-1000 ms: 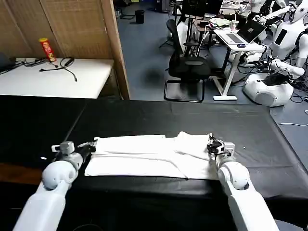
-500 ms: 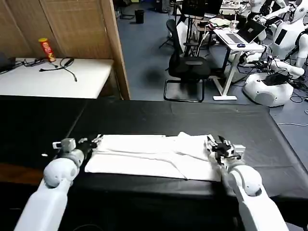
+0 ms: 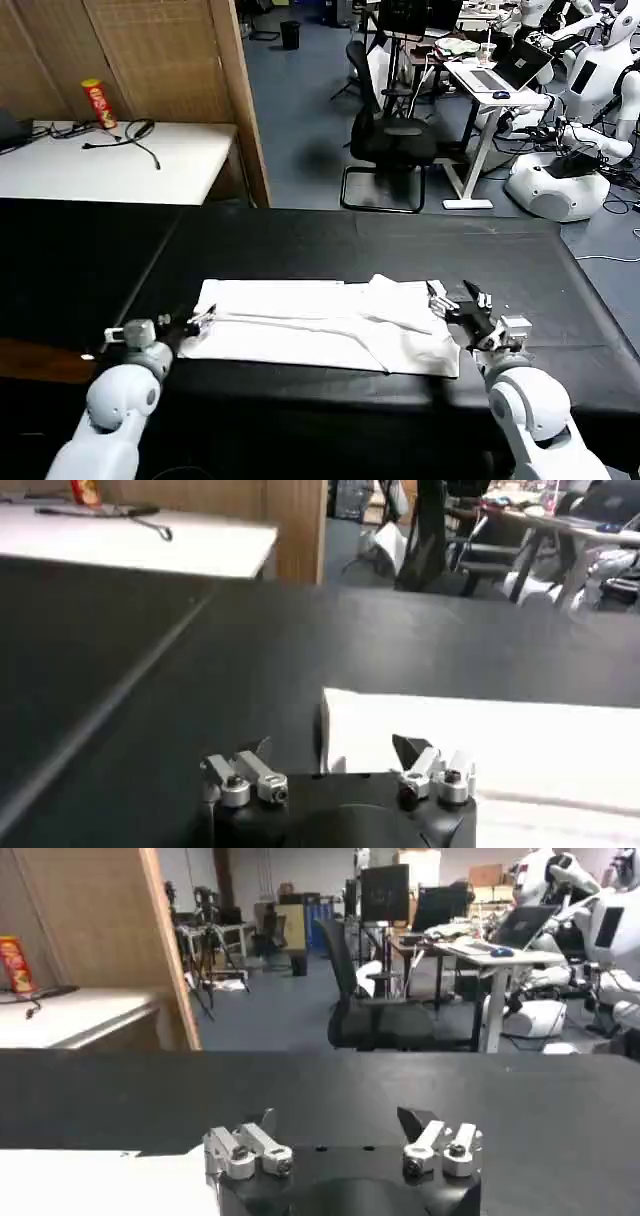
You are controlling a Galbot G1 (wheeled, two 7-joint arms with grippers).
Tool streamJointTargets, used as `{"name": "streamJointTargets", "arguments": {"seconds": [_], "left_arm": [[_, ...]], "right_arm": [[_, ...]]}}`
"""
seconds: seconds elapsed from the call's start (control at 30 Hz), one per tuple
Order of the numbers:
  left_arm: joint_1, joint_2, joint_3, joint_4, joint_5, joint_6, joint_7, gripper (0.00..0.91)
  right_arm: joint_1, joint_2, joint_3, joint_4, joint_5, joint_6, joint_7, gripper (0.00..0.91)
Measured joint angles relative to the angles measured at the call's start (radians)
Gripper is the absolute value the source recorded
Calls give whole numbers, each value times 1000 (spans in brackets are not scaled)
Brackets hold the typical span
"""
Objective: Fold and organize the clothes.
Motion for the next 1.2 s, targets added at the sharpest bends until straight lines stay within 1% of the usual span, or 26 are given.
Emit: {"name": "streamJointTargets", "arguments": {"seconds": [0.03,0.07,0.3,0.5,0.57,0.63,0.73,0.8,0.93,1.07,1.2], "left_arm": [[7,-6,0,-4,3,-3,1,215],[13,-11,-1,-6,7,-7,1,156],[45,-43,-4,-22,21,-16,1,0],[49,-60,-8,-24,-3,-4,-4,0],[47,-55,-7,-23,14,-5,3,0],[47,-44,-8,-17,47,-28,26,0],[47,-5,-16,1,151,-72,60,0],[43,33,-29,14,224,-92,66,0],[35,123,-62,40,316,-139,70,0],[42,219,-93,62,331,-160,69,0],[64,241,-89,39,296,-142,57,0]], "right_arm": [[-2,0,0,4,-9,5,-1,878],[-4,1,0,7,-17,9,-3,878],[-16,5,3,27,-48,25,-22,878],[-26,8,14,48,-56,30,-33,878],[-29,8,19,54,-56,30,-35,878],[-35,7,27,61,-55,30,-36,878],[-43,7,39,63,-55,32,-36,878],[-47,7,45,66,-54,33,-37,878],[-50,11,50,67,-54,34,-37,878],[-52,21,48,67,-60,34,-36,878],[-58,34,39,67,-84,38,-36,878]]}}
